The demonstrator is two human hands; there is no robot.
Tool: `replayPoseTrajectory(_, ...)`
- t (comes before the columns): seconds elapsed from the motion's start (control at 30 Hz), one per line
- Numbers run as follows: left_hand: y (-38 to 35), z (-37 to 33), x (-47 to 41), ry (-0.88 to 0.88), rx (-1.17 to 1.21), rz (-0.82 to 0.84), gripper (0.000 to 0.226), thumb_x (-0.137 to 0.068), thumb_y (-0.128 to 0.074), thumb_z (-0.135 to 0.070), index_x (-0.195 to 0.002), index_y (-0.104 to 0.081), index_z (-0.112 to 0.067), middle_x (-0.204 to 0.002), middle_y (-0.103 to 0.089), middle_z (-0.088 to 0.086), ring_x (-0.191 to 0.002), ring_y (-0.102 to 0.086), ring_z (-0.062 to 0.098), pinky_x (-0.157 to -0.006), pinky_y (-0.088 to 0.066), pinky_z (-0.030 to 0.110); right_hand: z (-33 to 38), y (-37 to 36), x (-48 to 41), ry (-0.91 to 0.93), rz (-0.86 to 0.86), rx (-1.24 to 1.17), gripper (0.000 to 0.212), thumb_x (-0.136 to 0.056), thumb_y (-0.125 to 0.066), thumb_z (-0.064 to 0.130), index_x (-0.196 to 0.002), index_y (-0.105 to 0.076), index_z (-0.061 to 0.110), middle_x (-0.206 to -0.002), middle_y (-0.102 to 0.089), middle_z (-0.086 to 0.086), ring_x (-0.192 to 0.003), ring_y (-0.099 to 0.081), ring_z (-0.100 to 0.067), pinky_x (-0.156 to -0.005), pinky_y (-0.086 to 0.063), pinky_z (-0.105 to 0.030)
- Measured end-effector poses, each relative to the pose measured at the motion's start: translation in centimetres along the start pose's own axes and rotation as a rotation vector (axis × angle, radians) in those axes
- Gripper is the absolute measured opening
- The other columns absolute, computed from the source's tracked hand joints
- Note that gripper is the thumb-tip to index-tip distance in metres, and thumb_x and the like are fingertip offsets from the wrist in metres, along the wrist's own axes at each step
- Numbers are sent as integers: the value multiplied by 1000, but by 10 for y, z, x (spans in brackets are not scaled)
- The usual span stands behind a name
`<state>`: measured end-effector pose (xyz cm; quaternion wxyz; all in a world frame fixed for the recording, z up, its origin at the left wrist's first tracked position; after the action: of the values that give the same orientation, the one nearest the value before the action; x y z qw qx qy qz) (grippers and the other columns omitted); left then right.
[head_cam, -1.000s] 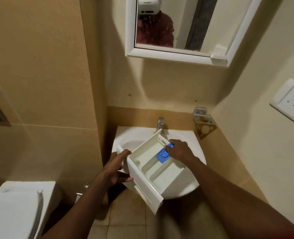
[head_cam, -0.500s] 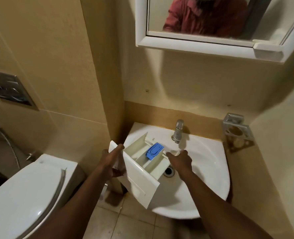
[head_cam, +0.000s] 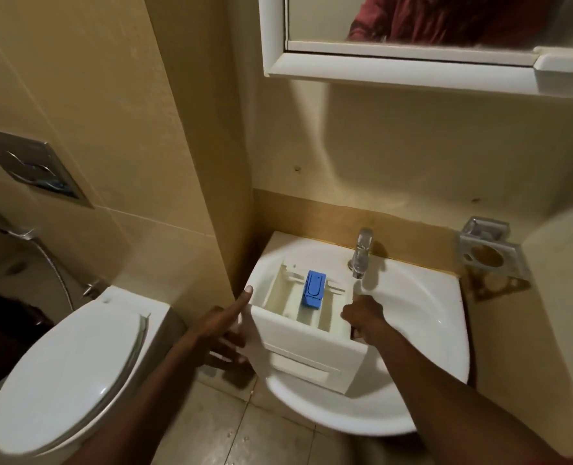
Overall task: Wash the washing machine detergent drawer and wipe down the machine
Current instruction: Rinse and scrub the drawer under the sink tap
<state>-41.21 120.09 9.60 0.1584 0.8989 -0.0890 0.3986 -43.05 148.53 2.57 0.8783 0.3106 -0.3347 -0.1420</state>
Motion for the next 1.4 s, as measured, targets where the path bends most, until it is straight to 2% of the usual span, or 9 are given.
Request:
replayPoseTrajectory(0.1, 19, -14, -19, -140, -73, -118, 76, -77, -51, -79, -107, -56, -9, -94, -67, 23, -72, -64, 32, -60, -52, 35, 1, 5, -11, 2, 38, 108, 26, -85, -58, 12, -110, -59, 5, -101, -62, -13, -91, -62, -28, -63, -48, -28)
replayPoseTrajectory(0.23, 11, -33, -55, -265, 0, -19, 66, -83, -65, -59, -121, -52, -7, -109, -63, 21, -82, -63, 30, -75, -56, 41, -1, 7, -20, 40, 73, 309, 26, -86, -59, 16, -109, -62, 5, -99, -65, -11, -88, -63, -25, -57, -42, -24)
replayPoseTrajectory(0.4, -28, -31, -83, -121, 102, 175, 103, -75, -78, -51, -154, -19, -22, -146, -41, 19, -120, -54, 40, -96, -51, 47, -3, 15, -25, 77, 92, 469, 29, -89, -56, 17, -116, -62, 7, -110, -66, -11, -92, -62, -25, -54, -37, -21)
replayPoseTrajectory(0.5, -50, -26, -92, -36, 157, 260, 112, -73, -80, -49, -156, -10, -23, -147, -38, 22, -118, -53, 46, -87, -55, 55, -4, 22, -31, 85, 95, 451, 31, -86, -56, 13, -116, -63, 9, -115, -65, -12, -103, -62, -27, -61, -41, -22)
replayPoseTrajectory(0.6, -68, -21, -100, 7, 162, 301, 100, -68, -84, -52, -145, -33, -14, -127, -55, 23, -103, -65, 43, -69, -59, 57, -3, 27, -41, 105, 94, 407, 34, -86, -57, 12, -120, -62, 8, -111, -64, -13, -93, -58, -24, -70, -43, -26)
replayPoseTrajectory(0.77, -84, -13, -106, 9, 211, 267, 54, -79, -78, -42, -115, -64, -4, -105, -68, 25, -84, -73, 39, -69, -60, 56, 6, 32, -57, 156, 146, 427, 40, -89, -59, 13, -128, -57, 5, -127, -59, -15, -105, -59, -28, -80, -45, -29)
replayPoseTrajectory(0.97, -90, -5, -112, 1, 391, 184, 40, -91, -65, -19, -126, -53, -4, -107, -61, 23, -93, -68, 43, -66, -60, 53, 11, 50, -76, 111, 218, 256, 39, -71, -83, 18, -105, -67, 9, -103, -68, -11, -94, -65, -26, -85, -53, -34)
replayPoseTrajectory(1.2, -103, 6, -104, -32, 549, 21, 54, -89, -64, -6, -128, -28, -17, -112, -54, 19, -97, -66, 41, -75, -58, 59, 34, 98, -97, 63, 69, -129, 7, -88, -58, 12, -89, -65, 14, -81, -66, -7, -65, -61, -19, -67, -51, -33)
replayPoseTrajectory(1.4, -106, 5, -107, -73, 581, 28, 57, -90, -64, -5, -131, -29, -22, -116, -56, 16, -99, -66, 39, -77, -58, 58, 53, 92, -89, 120, -70, -317, 52, -85, -56, 63, -79, -65, 12, -76, -71, -8, -68, -70, -23, -73, -58, -33)
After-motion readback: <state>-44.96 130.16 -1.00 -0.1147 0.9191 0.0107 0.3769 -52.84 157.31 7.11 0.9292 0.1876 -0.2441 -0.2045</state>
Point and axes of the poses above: each hand's wrist, its own x-axis away from the middle knuckle, its own y-axis out of the back of the hand, z = x × y, the point moved 3 cm from there along -x, towards the middle knuckle
